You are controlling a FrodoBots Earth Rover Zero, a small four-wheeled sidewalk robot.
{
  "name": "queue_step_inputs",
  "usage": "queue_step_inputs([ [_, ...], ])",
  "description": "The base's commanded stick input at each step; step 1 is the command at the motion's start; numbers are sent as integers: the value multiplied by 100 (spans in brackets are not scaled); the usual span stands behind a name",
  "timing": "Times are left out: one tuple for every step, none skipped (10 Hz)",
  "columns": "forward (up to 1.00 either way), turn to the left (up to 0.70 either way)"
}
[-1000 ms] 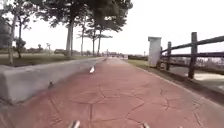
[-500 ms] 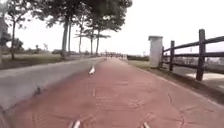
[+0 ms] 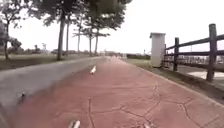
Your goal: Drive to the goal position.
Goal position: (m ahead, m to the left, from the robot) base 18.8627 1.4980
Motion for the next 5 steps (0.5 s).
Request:
queue_step_inputs([
  [70,0],
  [70,0],
  [70,0],
  [70,0],
  [70,-11],
])
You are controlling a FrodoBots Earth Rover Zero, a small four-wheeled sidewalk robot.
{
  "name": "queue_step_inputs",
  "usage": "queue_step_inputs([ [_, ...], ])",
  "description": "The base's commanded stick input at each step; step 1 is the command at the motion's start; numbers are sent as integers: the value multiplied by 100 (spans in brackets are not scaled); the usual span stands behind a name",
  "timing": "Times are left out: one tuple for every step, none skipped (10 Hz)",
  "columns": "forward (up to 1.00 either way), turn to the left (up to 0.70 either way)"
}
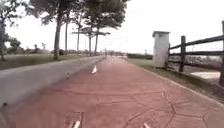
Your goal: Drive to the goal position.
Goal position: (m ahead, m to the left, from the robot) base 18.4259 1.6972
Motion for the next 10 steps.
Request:
queue_step_inputs([
  [70,-31],
  [70,-12],
  [70,0],
  [70,0],
  [70,0],
  [70,0],
  [70,0],
  [70,0],
  [70,0],
  [70,0],
])
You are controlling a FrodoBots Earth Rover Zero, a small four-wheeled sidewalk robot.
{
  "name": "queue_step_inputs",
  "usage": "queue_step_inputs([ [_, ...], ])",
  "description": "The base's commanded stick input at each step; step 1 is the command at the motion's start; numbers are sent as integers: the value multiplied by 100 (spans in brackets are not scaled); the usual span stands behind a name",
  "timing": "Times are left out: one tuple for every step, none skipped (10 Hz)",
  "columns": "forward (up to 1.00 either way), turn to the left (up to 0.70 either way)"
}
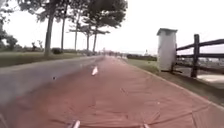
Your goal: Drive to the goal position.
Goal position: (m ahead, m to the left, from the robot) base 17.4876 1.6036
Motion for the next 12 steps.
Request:
queue_step_inputs([
  [70,0],
  [70,0],
  [70,0],
  [70,0],
  [70,0],
  [70,0],
  [70,0],
  [70,0],
  [70,0],
  [70,0],
  [70,0],
  [70,0],
])
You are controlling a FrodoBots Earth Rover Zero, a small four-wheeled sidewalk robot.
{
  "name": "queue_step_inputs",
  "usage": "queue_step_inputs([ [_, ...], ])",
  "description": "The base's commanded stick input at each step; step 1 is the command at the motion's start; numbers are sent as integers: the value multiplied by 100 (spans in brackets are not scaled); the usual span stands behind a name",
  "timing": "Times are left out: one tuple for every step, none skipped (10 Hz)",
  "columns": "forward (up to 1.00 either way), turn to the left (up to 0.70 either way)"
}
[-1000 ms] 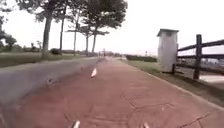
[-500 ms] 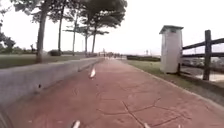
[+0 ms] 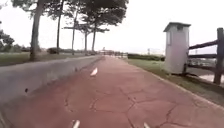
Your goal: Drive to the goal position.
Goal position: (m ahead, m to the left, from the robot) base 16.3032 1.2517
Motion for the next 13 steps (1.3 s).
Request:
queue_step_inputs([
  [70,0],
  [70,0],
  [70,0],
  [70,0],
  [70,0],
  [70,0],
  [70,0],
  [70,0],
  [70,0],
  [70,0],
  [70,0],
  [70,0],
  [70,0],
])
